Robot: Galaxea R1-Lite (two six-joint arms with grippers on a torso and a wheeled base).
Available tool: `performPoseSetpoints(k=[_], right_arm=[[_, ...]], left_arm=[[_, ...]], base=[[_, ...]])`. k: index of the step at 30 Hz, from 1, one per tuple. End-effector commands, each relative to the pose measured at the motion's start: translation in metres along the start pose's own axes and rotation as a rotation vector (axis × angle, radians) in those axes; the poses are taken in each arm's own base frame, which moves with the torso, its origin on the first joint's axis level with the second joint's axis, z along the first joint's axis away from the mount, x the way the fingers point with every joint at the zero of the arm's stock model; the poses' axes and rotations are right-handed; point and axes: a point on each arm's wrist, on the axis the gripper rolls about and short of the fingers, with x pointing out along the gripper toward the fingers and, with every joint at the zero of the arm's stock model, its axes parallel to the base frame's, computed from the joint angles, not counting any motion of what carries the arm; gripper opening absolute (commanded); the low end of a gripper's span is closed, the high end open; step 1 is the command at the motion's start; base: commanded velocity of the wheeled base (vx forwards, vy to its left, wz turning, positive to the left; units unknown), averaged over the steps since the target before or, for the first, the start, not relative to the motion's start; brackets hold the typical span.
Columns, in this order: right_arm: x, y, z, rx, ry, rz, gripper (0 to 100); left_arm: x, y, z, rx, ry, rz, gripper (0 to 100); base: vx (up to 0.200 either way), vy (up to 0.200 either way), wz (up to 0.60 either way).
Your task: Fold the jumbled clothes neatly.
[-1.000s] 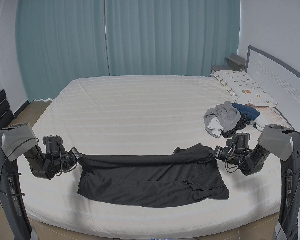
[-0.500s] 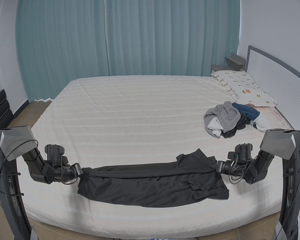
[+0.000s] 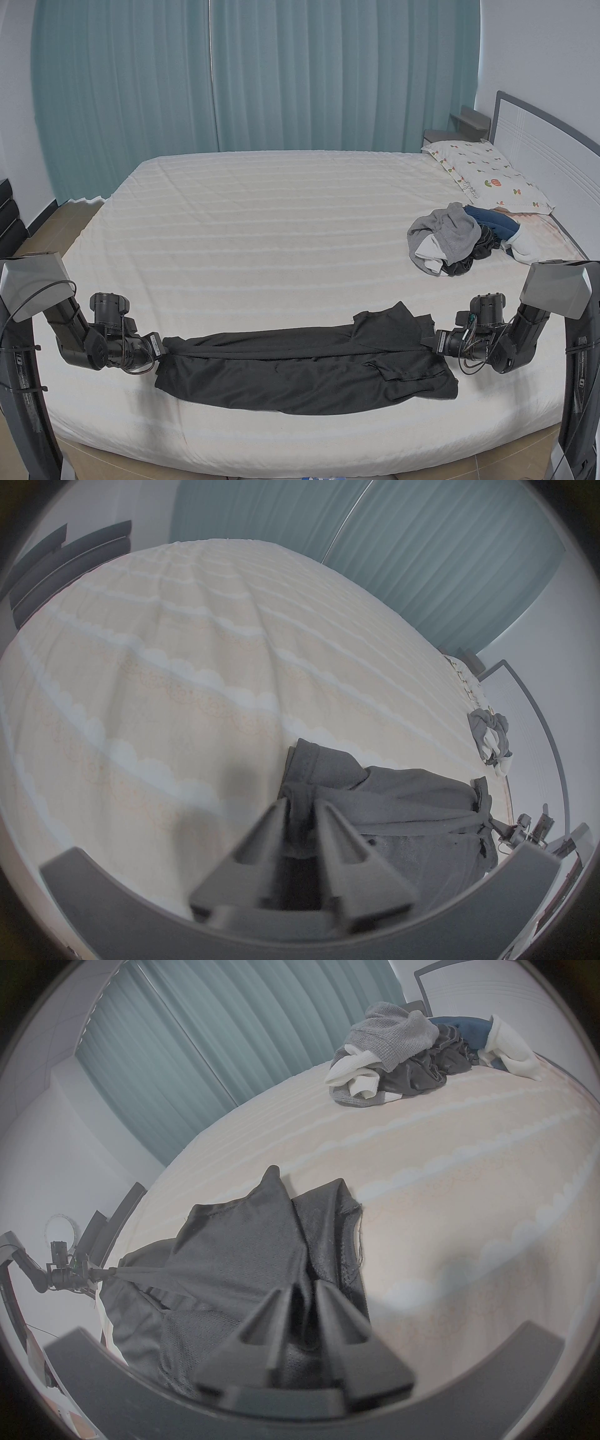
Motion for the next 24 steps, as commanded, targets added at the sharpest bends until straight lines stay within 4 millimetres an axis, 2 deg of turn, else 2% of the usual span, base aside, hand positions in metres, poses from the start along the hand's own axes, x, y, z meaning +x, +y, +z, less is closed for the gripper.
performPoseSetpoints(k=[1,4,6,9,15,19,24], right_arm=[[-0.006,0.004,0.007,0.003,-0.021,0.008,100],[-0.014,0.008,0.015,0.007,-0.045,0.016,100],[-0.024,0.014,0.027,0.045,-0.087,0.03,100],[-0.027,0.017,0.036,0.114,-0.113,0.042,100],[-0.019,0.012,0.031,0.244,-0.095,0.041,100],[-0.016,0.009,0.031,0.43,-0.084,0.043,100],[-0.018,0.01,0.034,0.487,-0.071,0.043,100]], left_arm=[[-0.009,-0.004,0.005,0.0,-0.009,-0.004,100],[-0.016,-0.006,0.008,-0.002,-0.001,0.0,100],[-0.025,-0.009,0.013,-0.007,-0.001,-0.003,100],[-0.03,-0.013,0.018,-0.015,-0.005,-0.037,100],[-0.025,-0.023,0.024,-0.097,-0.016,-0.068,100],[-0.022,-0.036,0.029,-0.194,-0.021,-0.089,100],[-0.024,-0.04,0.026,-0.197,0.002,-0.083,100]], base=[[0.0,0.0,0.0],[0.0,0.0,0.0],[0.0,0.0,0.0],[0.0,0.0,0.0],[0.0,0.0,0.0],[0.0,0.0,0.0],[0.0,0.0,0.0]])
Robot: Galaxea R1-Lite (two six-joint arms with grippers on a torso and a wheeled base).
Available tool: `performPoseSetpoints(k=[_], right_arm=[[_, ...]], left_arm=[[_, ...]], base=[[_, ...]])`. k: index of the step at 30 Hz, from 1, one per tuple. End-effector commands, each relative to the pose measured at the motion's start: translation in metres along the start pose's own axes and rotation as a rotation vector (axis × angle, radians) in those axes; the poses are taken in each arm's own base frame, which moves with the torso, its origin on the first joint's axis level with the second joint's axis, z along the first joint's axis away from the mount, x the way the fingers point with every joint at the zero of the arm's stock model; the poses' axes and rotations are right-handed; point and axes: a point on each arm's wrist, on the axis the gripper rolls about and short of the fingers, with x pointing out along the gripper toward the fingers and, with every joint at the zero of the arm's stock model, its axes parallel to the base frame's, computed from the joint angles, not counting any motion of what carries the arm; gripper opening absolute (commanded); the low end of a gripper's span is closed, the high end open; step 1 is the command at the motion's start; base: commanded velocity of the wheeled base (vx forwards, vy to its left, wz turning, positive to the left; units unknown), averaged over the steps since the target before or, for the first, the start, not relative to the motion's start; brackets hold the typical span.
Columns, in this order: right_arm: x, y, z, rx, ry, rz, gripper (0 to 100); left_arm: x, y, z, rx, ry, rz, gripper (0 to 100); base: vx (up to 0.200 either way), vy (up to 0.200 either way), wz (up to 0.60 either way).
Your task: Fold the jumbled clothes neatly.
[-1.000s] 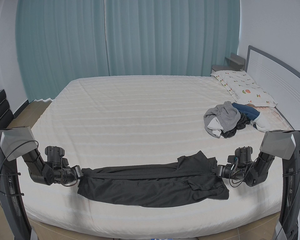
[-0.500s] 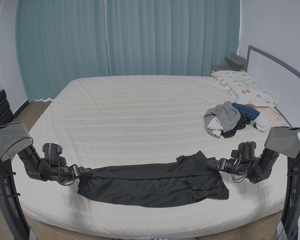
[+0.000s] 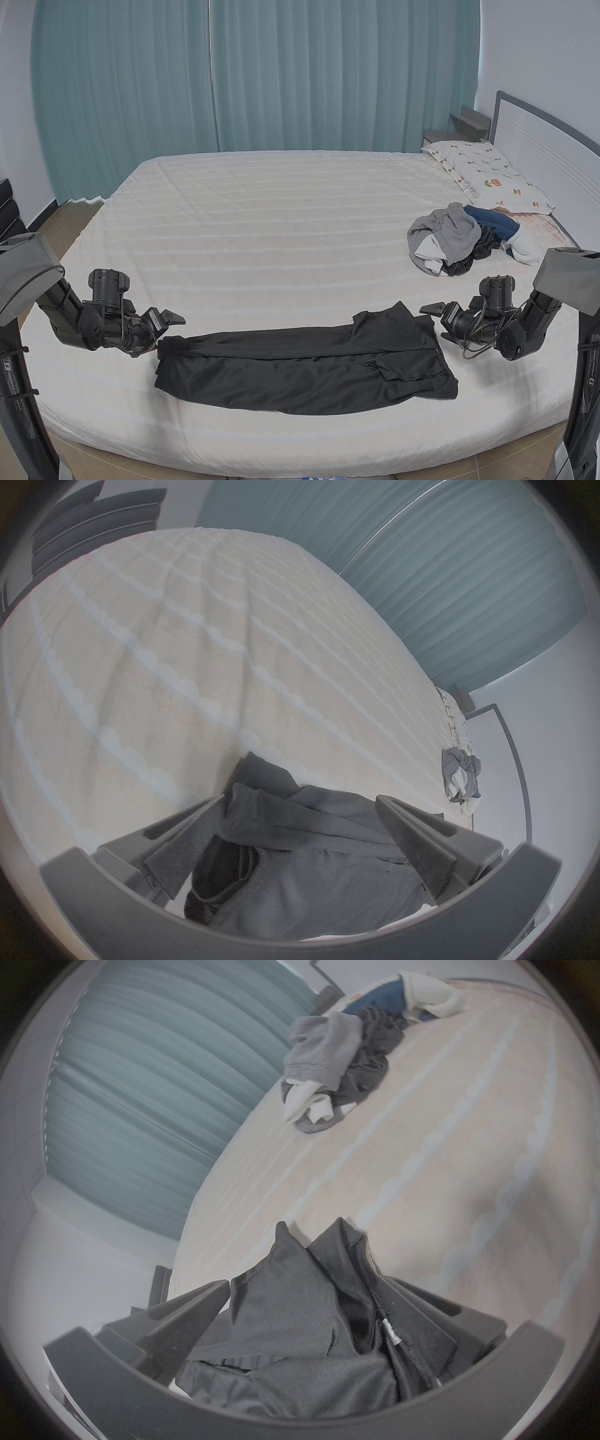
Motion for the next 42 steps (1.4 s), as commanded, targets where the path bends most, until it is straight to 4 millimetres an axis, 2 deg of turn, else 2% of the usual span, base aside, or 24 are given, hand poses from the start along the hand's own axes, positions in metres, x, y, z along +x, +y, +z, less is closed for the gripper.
performPoseSetpoints(k=[1,2,4,6,7,8,9,11,14,16,24,27,30,34,36,37,42], right_arm=[[0.001,0.004,0.004,0.013,-0.006,0.003,100],[0.001,0.004,0.004,0.013,-0.006,0.003,100],[-0.008,0.022,0.014,-0.001,-0.036,0.022,100],[-0.015,0.029,0.017,-0.004,-0.041,0.025,100],[-0.026,0.038,0.017,-0.003,-0.028,0.021,100],[-0.026,0.038,0.017,-0.003,-0.028,0.021,100],[-0.038,0.044,0.008,0.025,0.002,0.012,100],[-0.045,0.044,-0.007,0.087,0.046,-0.004,100],[-0.048,0.041,-0.034,0.143,0.116,-0.047,100],[-0.05,0.038,-0.045,0.159,0.123,-0.078,100],[-0.044,0.025,-0.069,0.248,0.096,-0.069,100],[-0.048,0.023,-0.07,0.247,0.084,-0.056,100],[-0.047,0.021,-0.072,0.248,0.088,-0.063,100],[-0.043,0.024,-0.072,0.239,0.066,-0.066,100],[-0.043,0.024,-0.072,0.239,0.066,-0.066,100],[-0.041,0.027,-0.081,0.22,0.057,-0.088,100],[-0.036,0.026,-0.086,0.197,0.031,-0.11,100]], left_arm=[[-0.001,-0.008,-0.001,0.005,0.001,-0.01,100],[-0.001,-0.008,-0.001,0.005,0.001,-0.01,100],[-0.001,-0.009,0.002,-0.001,-0.007,-0.013,100],[-0.003,-0.011,0.002,0.001,-0.012,-0.017,100],[-0.006,-0.012,0.003,-0.006,-0.019,-0.022,100],[-0.006,-0.012,0.003,-0.006,-0.019,-0.022,100],[-0.008,-0.011,-0.002,-0.048,-0.006,-0.016,100],[-0.008,-0.011,-0.013,-0.088,0.023,-0.008,100],[-0.02,-0.012,-0.02,-0.158,0.029,-0.01,100],[-0.025,-0.014,-0.025,-0.215,0.039,-0.007,100],[-0.027,-0.003,-0.043,-0.255,0.065,0.066,100],[-0.027,-0.002,-0.044,-0.256,0.062,0.074,100],[-0.024,-0.003,-0.045,-0.25,0.056,0.089,100],[-0.006,-0.006,-0.049,-0.23,0.024,0.135,100],[-0.006,-0.006,-0.049,-0.23,0.024,0.135,100],[0.004,-0.008,-0.054,-0.211,-0.009,0.152,100],[0.017,-0.016,-0.059,-0.188,-0.033,0.16,100]], base=[[0.0,0.0,0.0],[0.0,0.0,0.0],[0.0,0.0,0.0],[0.0,0.0,0.0],[0.0,0.0,0.0],[0.0,0.0,0.0],[0.0,0.0,0.0],[0.0,0.0,0.0],[0.0,0.0,0.0],[-0.2,0.0,0.0],[-0.2,0.0,0.0],[-0.133,0.0,0.0],[0.0,0.0,0.0],[0.0,0.0,0.0],[0.0,0.0,0.0],[0.0,0.0,0.0],[0.0,0.0,0.0]])
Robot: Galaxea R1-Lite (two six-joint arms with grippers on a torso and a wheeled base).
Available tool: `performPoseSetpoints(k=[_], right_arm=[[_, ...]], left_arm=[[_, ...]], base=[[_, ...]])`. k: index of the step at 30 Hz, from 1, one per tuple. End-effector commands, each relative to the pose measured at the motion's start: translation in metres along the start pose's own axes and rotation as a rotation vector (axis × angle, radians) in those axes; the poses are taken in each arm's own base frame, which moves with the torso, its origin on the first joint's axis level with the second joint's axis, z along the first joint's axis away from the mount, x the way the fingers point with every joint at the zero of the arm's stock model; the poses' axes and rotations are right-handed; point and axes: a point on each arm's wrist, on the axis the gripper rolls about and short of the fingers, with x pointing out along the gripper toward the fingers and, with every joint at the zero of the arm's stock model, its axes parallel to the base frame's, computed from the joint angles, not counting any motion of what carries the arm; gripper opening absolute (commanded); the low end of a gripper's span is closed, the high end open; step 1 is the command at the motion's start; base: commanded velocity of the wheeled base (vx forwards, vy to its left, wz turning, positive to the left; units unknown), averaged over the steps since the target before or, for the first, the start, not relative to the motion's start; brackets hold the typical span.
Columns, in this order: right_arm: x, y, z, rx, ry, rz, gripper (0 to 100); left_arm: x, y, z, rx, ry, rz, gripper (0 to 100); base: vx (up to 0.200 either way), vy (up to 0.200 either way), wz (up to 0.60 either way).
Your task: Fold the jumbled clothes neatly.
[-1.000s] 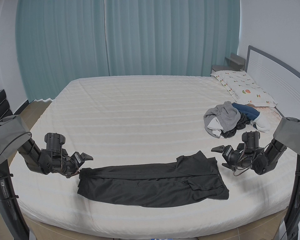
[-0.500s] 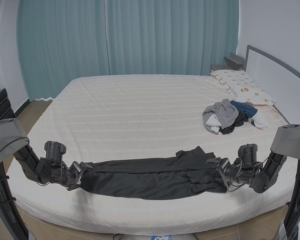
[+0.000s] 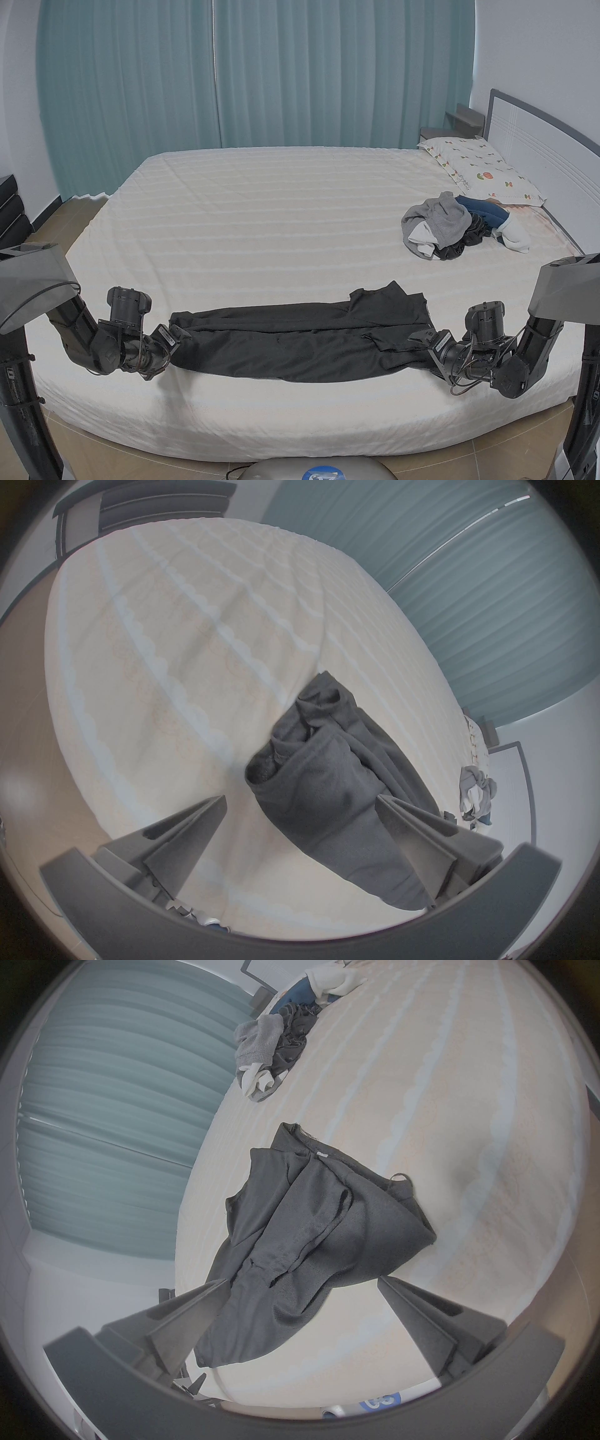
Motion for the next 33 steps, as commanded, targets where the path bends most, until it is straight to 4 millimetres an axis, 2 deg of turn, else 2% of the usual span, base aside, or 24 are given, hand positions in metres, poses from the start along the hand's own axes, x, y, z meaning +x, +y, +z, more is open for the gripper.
performPoseSetpoints(k=[1,2,6,13,14,20,29,30,33], right_arm=[[0.005,-0.003,-0.007,-0.017,0.007,-0.016,100],[0.005,-0.003,-0.008,-0.021,0.004,-0.021,100],[0.005,-0.006,-0.009,-0.025,0.002,-0.042,100],[0.015,-0.012,-0.02,-0.067,-0.01,-0.09,100],[0.018,-0.013,-0.022,-0.071,-0.013,-0.094,100],[0.034,-0.006,-0.023,-0.096,-0.041,-0.09,100],[0.061,0.01,-0.01,-0.086,-0.078,-0.103,100],[0.061,0.01,-0.009,-0.084,-0.081,-0.103,0],[0.059,0.009,-0.01,-0.086,-0.078,-0.103,0]], left_arm=[[0.016,-0.002,-0.012,0.02,0.016,0.024,100],[0.023,-0.004,-0.018,0.038,-0.009,0.052,100],[0.032,-0.007,-0.02,0.053,-0.034,0.063,100],[0.036,-0.008,-0.019,0.049,-0.083,0.089,100],[0.036,-0.009,-0.019,0.048,-0.085,0.086,0],[0.034,-0.009,-0.016,-0.019,-0.099,0.073,0],[0.034,-0.006,-0.016,-0.022,-0.096,0.082,0],[0.034,-0.006,-0.016,-0.022,-0.096,0.082,0],[0.034,-0.006,-0.016,-0.024,-0.096,0.082,0]], base=[[0.0,0.0,0.0],[0.0,0.0,0.0],[0.0,0.0,0.0],[0.0,0.0,0.0],[0.0,0.0,0.0],[0.0,0.0,0.0],[0.0,0.0,0.0],[0.0,0.0,0.0],[0.0,0.0,0.0]])
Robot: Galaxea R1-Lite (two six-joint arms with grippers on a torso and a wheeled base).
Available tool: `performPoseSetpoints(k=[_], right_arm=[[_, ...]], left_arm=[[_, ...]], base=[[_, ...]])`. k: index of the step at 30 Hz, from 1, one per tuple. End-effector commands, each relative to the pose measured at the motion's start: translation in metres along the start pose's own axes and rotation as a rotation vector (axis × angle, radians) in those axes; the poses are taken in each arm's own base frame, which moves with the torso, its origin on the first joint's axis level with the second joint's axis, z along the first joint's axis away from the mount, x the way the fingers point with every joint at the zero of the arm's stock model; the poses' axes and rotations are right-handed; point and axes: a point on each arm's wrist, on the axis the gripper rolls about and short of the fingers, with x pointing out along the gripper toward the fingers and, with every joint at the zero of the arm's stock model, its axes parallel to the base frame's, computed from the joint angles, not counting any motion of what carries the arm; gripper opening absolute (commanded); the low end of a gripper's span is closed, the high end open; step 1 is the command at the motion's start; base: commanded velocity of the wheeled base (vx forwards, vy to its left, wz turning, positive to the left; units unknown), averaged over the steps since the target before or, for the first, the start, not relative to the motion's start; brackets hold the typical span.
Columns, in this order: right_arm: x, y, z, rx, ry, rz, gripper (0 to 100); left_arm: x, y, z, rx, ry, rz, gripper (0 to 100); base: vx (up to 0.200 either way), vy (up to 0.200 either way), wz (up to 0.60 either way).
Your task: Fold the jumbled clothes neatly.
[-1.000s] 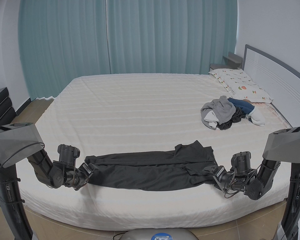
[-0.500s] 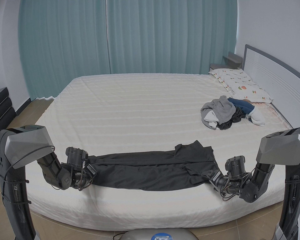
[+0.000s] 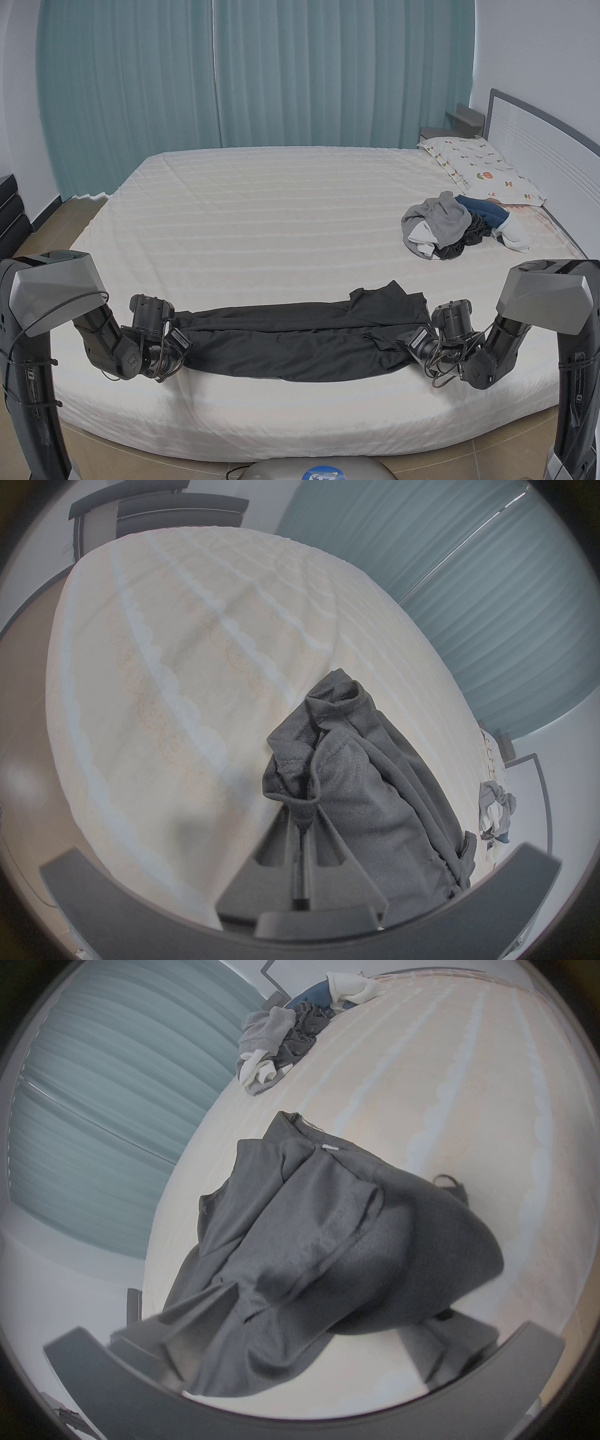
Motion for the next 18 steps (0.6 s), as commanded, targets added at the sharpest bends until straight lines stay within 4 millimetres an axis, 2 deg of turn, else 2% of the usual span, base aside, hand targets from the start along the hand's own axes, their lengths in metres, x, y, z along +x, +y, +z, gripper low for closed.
performPoseSetpoints(k=[1,8,12,18], right_arm=[[0.002,-0.004,-0.004,-0.002,0.01,-0.014,0],[-0.012,-0.005,-0.004,-0.006,0.016,-0.018,0],[-0.026,-0.004,-0.003,-0.009,0.016,-0.015,0],[-0.045,-0.008,-0.004,-0.041,0.033,-0.025,0]], left_arm=[[0.0,0.001,0.0,-0.002,0.0,0.004,0],[-0.005,0.006,0.003,-0.003,-0.002,0.015,0],[-0.016,0.005,0.012,-0.015,-0.026,0.003,0],[-0.026,0.014,0.006,0.069,-0.004,0.034,0]], base=[[0.0,0.0,0.0],[0.0,0.0,0.0],[0.0,0.0,0.0],[0.0,0.0,0.0]])
